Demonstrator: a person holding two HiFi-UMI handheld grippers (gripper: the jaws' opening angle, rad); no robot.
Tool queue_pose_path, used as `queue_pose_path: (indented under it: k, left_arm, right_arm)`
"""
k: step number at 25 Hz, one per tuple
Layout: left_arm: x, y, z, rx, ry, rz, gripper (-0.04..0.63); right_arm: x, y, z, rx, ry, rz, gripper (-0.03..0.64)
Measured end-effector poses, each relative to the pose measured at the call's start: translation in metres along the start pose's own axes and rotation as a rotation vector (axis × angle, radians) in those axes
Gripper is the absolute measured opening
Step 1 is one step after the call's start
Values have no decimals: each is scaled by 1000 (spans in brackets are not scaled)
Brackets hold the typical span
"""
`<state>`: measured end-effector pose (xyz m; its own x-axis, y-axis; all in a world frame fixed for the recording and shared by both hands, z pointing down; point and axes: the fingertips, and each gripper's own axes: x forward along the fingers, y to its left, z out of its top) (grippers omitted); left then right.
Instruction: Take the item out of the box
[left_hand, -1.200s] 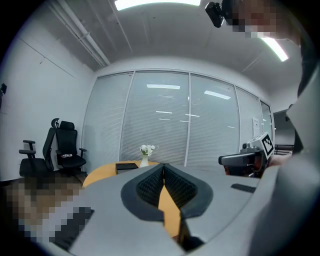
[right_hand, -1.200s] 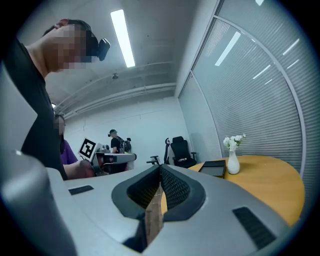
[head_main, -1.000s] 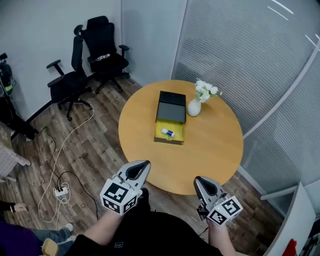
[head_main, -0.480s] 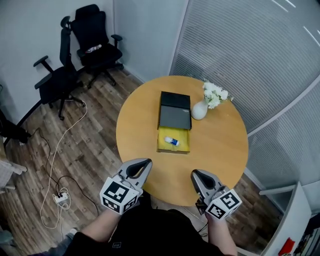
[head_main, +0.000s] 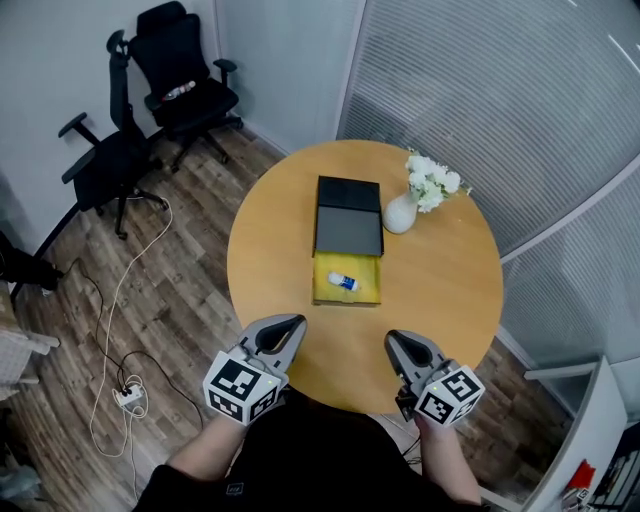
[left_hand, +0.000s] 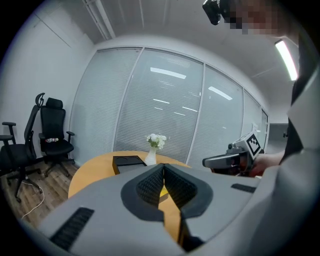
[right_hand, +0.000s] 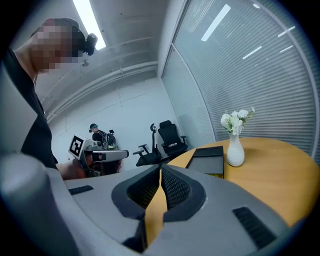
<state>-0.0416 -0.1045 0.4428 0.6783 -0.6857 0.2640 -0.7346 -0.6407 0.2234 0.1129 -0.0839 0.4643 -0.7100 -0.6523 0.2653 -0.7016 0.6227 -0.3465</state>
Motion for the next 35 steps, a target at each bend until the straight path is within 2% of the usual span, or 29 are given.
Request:
queue_pose_path:
  k: [4, 14, 24, 26, 28, 35]
  left_arm:
    - [13, 3, -1, -12, 12, 28, 12]
    - [37, 19, 15, 3, 4, 97, 12]
    - [46, 48, 3, -26, 36, 134, 12]
    - [45, 51, -2, -35, 43, 136, 12]
    - [45, 55, -6, -46, 49, 141, 12]
    - [37, 71, -25, -95, 63, 176, 12]
  right_arm:
    - [8, -21, -8, 13, 48, 10, 38]
    - [54, -62, 14, -112, 128, 78, 40]
    - [129, -76, -17, -255, 334, 178, 43]
    - [141, -81, -29, -271, 382, 184, 68]
    - [152, -87, -40, -287, 428, 185, 124]
    - [190, -110, -86, -359, 592, 211, 173]
